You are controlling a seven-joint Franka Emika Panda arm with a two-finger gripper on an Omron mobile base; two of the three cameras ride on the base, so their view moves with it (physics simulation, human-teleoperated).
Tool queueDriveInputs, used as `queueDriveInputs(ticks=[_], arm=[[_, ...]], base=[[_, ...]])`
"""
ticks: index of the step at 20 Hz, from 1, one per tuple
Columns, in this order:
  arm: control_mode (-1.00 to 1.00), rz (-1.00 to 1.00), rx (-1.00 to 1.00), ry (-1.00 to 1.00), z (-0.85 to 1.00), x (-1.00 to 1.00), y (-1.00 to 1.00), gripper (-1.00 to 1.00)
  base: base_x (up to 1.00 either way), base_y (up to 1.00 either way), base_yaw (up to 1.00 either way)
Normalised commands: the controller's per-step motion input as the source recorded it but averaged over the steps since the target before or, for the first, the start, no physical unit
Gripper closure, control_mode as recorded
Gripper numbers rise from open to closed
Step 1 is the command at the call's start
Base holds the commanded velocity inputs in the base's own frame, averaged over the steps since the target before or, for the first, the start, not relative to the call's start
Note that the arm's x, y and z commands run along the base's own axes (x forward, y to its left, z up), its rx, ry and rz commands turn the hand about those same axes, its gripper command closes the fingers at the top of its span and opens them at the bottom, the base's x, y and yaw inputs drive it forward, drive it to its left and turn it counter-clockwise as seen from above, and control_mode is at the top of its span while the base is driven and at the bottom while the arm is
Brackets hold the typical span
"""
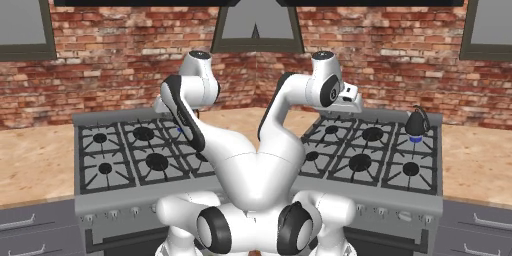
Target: The kettle is done boiling. Turn off the stove, then wait for 300 timesteps before moving the kettle to the dining table.
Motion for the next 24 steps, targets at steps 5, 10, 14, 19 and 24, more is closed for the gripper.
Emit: queueDriveInputs(ticks=[5, 10, 14, 19, 24], arm=[[1.00, 0.00, 0.00, 0.00, 0.00, 0.00, 0.00, -1.00], [1.00, 0.00, 0.00, 0.00, 0.00, 0.00, 0.00, -1.00], [-1.00, 0.00, 0.00, 0.00, 0.00, 0.00, 0.00, -1.00], [-1.00, -0.06, 0.06, 0.00, 0.00, -0.08, -0.16, -1.00], [-1.00, -0.13, 0.12, -0.01, 0.00, -0.18, -0.38, -1.00]], base=[[0.00, 0.37, 0.00], [0.00, 0.31, 0.00], [0.00, 0.00, 0.00], [0.00, 0.00, 0.00], [0.00, 0.00, 0.00]])
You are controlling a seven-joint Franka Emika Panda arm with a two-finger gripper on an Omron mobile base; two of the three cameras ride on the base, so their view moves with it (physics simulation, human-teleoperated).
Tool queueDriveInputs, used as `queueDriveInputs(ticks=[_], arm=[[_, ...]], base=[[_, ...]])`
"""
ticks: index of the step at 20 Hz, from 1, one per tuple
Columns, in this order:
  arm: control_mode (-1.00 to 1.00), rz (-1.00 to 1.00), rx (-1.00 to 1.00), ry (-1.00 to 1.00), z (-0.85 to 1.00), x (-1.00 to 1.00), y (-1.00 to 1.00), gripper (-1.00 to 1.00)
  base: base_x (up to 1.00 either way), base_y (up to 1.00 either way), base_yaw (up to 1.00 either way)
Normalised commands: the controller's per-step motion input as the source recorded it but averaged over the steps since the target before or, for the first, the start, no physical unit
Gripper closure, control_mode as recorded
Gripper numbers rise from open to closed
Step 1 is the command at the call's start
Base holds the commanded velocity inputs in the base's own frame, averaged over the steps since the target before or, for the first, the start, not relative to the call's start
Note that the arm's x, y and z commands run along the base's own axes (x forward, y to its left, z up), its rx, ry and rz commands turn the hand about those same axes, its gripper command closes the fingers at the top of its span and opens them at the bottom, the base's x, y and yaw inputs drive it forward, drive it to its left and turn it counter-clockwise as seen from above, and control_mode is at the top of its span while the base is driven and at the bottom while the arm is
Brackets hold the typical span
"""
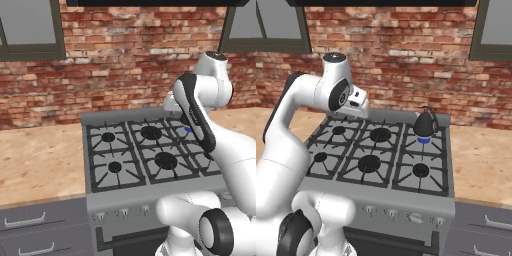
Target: The kettle is done boiling. Turn off the stove, then wait for 300 timesteps before moving the kettle to the dining table.
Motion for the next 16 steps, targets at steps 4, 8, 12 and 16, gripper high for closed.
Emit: queueDriveInputs(ticks=[4, 8, 12, 16], arm=[[-1.00, -0.16, 0.13, 0.00, 0.00, -0.18, -0.38, -1.00], [-1.00, -0.17, 0.13, -0.01, 0.00, -0.31, -0.44, -1.00], [-1.00, -0.18, 0.13, -0.01, 0.00, -0.30, -0.49, -1.00], [-1.00, -0.17, 0.10, -0.01, -0.04, -0.28, -0.44, -1.00]], base=[[0.00, 0.00, 0.00], [0.00, 0.00, 0.00], [0.00, 0.00, 0.00], [0.00, 0.00, 0.00]])
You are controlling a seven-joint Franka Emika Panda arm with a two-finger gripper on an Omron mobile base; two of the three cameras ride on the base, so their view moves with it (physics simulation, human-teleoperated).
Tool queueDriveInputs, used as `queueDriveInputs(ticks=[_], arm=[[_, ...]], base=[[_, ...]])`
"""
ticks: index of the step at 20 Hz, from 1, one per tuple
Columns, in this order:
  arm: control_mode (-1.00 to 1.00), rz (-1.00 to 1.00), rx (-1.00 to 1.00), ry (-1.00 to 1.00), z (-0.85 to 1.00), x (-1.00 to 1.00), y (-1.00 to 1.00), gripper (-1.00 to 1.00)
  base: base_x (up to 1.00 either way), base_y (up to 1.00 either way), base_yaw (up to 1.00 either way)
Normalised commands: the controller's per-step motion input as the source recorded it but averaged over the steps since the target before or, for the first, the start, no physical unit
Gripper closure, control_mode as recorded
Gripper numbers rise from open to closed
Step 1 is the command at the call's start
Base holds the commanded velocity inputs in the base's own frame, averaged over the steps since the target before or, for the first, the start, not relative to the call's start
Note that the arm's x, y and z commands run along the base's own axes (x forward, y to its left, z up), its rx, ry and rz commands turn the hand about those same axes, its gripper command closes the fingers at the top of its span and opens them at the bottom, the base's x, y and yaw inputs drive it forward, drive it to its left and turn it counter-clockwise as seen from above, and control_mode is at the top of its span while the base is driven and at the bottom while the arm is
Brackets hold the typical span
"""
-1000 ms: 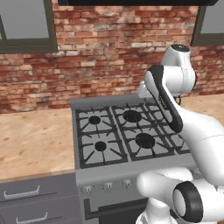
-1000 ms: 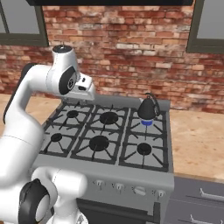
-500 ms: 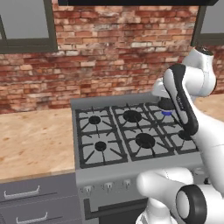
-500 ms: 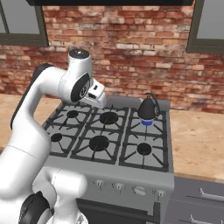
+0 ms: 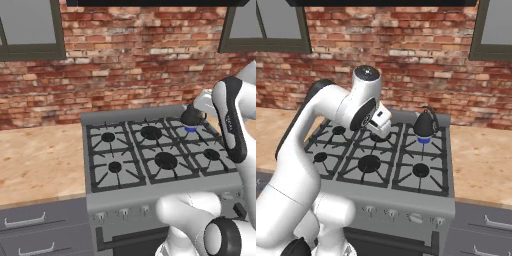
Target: The kettle is done boiling. Turn off the stove, then wait for 300 timesteps before moving the kettle to the dining table.
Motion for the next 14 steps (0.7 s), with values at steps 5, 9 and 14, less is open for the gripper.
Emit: queueDriveInputs(ticks=[5, 9, 14], arm=[[-1.00, -0.13, 0.09, 0.00, -0.16, -0.20, -0.33, -1.00], [-1.00, -0.10, 0.06, 0.01, -0.23, -0.16, -0.20, -1.00], [-1.00, -0.08, 0.09, 0.00, -0.17, -0.30, -0.26, -1.00]], base=[[0.00, 0.00, 0.00], [0.00, 0.00, 0.00], [0.00, 0.00, 0.00]])
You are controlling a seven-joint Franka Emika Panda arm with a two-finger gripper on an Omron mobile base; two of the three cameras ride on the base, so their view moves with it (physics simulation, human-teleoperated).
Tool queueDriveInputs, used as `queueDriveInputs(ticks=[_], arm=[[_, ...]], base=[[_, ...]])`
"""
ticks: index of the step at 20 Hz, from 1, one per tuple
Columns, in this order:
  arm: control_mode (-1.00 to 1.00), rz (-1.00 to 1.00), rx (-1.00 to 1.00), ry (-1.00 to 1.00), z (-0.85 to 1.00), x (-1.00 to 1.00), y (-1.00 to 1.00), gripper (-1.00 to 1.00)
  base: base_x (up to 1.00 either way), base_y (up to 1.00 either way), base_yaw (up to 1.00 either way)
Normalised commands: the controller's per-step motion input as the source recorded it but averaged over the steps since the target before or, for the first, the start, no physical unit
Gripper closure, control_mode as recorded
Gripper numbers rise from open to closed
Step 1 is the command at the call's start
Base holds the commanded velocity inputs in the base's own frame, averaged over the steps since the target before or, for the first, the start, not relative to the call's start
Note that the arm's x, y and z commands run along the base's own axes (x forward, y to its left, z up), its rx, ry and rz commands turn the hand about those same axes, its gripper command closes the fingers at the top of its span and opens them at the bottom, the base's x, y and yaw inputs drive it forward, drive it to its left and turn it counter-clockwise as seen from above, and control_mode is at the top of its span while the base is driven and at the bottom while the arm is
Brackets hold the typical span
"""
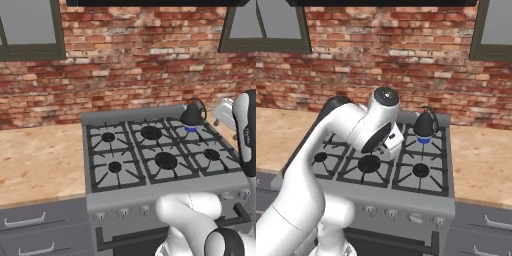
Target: The kettle is done boiling. Turn off the stove, then wait for 300 timesteps before moving the kettle to the dining table.
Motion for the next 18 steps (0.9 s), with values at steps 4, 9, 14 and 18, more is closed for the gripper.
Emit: queueDriveInputs(ticks=[4, 9, 14, 18], arm=[[-1.00, -0.08, 0.10, 0.00, -0.19, -0.29, -0.27, -1.00], [-1.00, -0.08, 0.11, 0.00, -0.15, -0.29, -0.26, -1.00], [-1.00, -0.09, 0.12, 0.00, -0.17, -0.30, -0.24, -1.00], [-1.00, -0.10, 0.12, 0.00, -0.17, -0.28, -0.27, -1.00]], base=[[0.00, 0.00, 0.00], [0.00, 0.00, 0.00], [0.00, 0.00, 0.00], [0.00, 0.00, 0.00]])
